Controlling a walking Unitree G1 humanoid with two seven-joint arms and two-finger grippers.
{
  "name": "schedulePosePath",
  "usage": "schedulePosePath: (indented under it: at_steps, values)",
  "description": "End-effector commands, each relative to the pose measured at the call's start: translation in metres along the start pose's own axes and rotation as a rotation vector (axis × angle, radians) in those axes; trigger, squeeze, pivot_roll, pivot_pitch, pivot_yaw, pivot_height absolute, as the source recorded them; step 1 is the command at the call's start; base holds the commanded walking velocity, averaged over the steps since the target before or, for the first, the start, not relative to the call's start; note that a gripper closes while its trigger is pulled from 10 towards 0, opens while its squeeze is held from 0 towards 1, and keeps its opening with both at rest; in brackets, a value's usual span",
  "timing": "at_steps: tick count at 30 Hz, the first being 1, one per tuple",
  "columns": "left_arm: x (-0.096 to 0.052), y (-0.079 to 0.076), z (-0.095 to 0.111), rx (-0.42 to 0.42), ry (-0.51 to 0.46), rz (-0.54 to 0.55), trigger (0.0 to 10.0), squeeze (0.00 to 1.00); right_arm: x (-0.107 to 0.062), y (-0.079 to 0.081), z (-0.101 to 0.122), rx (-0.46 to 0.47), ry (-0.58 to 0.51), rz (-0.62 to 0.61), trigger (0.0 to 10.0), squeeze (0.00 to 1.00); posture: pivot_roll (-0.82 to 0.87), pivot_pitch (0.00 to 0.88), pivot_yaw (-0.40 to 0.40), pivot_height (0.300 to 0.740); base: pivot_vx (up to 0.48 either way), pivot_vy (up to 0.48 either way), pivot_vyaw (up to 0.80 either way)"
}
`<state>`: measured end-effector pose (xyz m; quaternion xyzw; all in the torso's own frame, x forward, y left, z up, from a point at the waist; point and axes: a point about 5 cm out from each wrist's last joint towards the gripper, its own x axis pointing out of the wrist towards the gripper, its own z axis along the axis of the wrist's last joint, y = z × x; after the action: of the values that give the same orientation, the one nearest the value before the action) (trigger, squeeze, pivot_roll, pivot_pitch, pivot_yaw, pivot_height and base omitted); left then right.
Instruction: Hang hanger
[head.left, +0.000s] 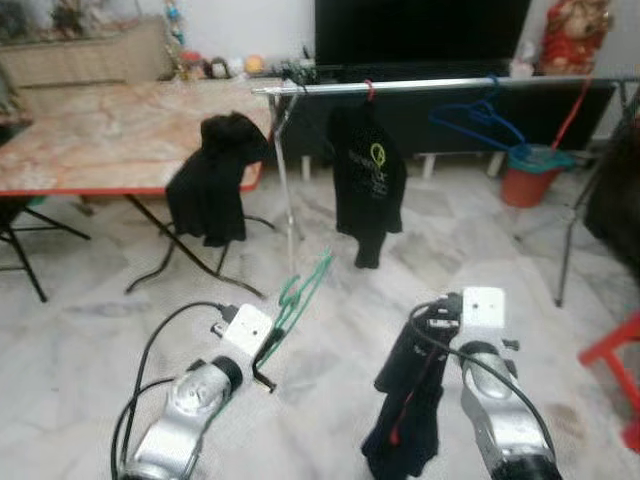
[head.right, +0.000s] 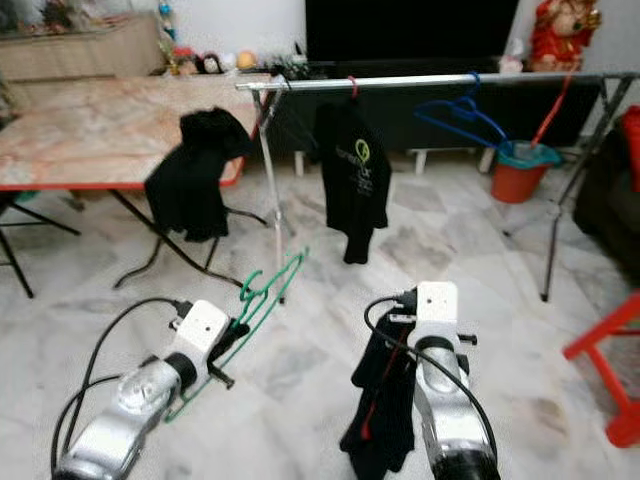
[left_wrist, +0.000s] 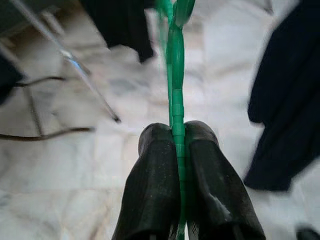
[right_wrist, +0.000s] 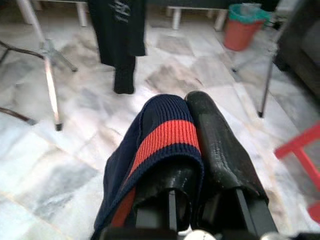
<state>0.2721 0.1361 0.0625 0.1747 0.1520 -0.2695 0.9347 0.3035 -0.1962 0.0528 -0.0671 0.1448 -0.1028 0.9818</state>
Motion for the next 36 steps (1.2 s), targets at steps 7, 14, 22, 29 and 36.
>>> schedulePosePath:
  at_steps: [7, 14, 22, 29, 36]
  values:
    - [0.001, -0.007, -0.006, 0.166, 0.142, -0.229, 10.0, 0.0, 0.018, 0.009, 0.012, -0.063, 0.05, 0.009, 10.0, 0.0, -0.09, 0.0, 0.018, 0.74, 0.0, 0.0, 0.0]
    - [-0.005, -0.005, -0.003, 0.274, 0.231, -0.437, 10.0, 0.0, 0.027, 0.025, 0.016, -0.175, 0.091, 0.077, 10.0, 0.0, -0.09, 0.0, 0.014, 0.74, 0.0, 0.0, 0.0]
    - [-0.015, -0.011, 0.007, 0.25, 0.236, -0.623, 10.0, 0.0, 0.03, 0.035, 0.017, -0.178, 0.107, 0.094, 10.0, 0.0, -0.09, 0.0, 0.011, 0.74, 0.0, 0.0, 0.0]
    - [-0.019, -0.017, 0.019, 0.182, 0.182, -0.713, 10.0, 0.0, 0.031, 0.036, 0.016, -0.183, 0.109, 0.091, 10.0, 0.0, -0.08, 0.0, 0.008, 0.74, 0.0, 0.0, 0.0]
    - [-0.017, -0.019, 0.022, 0.155, 0.165, -0.709, 10.0, 0.0, 0.031, 0.04, 0.015, -0.189, 0.111, 0.106, 10.0, 0.0, -0.08, 0.0, 0.007, 0.74, 0.0, 0.0, 0.0]
